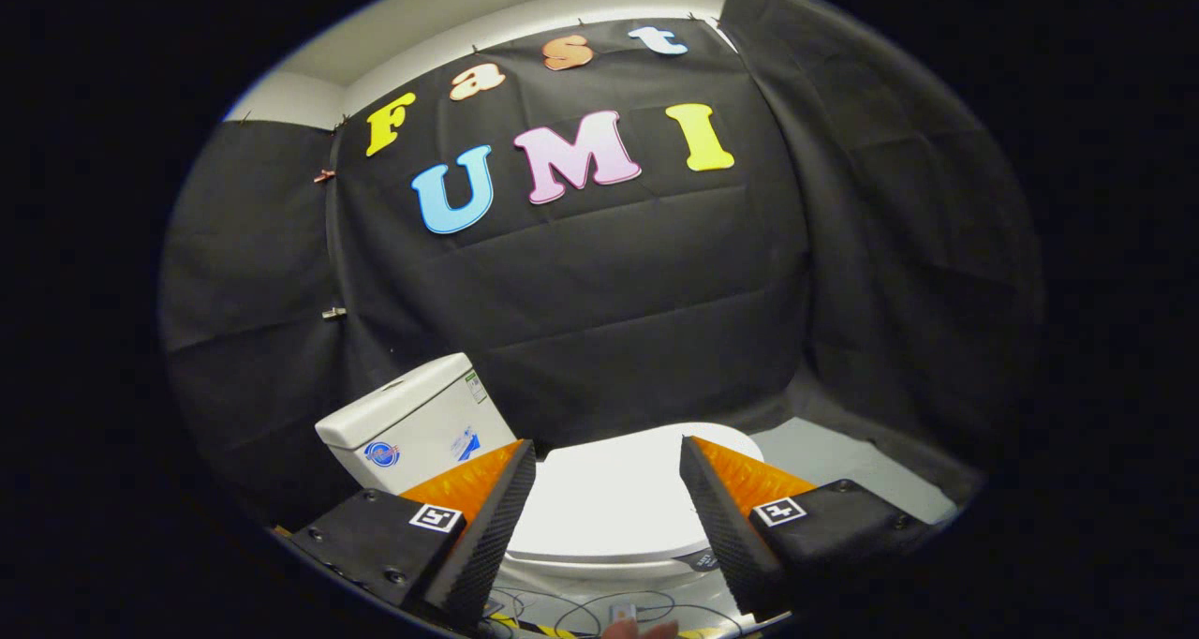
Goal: Open the toilet lid.
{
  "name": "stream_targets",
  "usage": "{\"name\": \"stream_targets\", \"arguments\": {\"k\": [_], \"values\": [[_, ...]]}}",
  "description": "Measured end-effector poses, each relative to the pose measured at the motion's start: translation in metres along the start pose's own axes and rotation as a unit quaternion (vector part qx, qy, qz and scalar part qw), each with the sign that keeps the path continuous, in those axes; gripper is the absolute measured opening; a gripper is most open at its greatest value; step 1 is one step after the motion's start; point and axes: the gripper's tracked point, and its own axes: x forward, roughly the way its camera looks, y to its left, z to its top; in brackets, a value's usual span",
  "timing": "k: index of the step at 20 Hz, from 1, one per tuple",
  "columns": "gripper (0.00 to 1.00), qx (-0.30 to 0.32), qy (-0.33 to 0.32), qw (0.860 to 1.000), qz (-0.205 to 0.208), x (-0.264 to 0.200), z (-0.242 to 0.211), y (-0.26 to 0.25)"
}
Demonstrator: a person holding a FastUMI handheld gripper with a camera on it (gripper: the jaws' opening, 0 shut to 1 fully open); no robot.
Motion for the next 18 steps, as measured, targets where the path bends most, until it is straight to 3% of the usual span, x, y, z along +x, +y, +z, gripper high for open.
{"name": "stream_targets", "arguments": {"k": [5,10,18], "values": [[0.97,0.074,0.048,0.996,-0.012,0.016,-0.046,-0.054],[0.97,0.158,0.103,0.982,-0.021,0.023,-0.099,-0.096],[0.97,0.283,0.208,0.935,-0.042,0.040,-0.197,-0.140]]}}
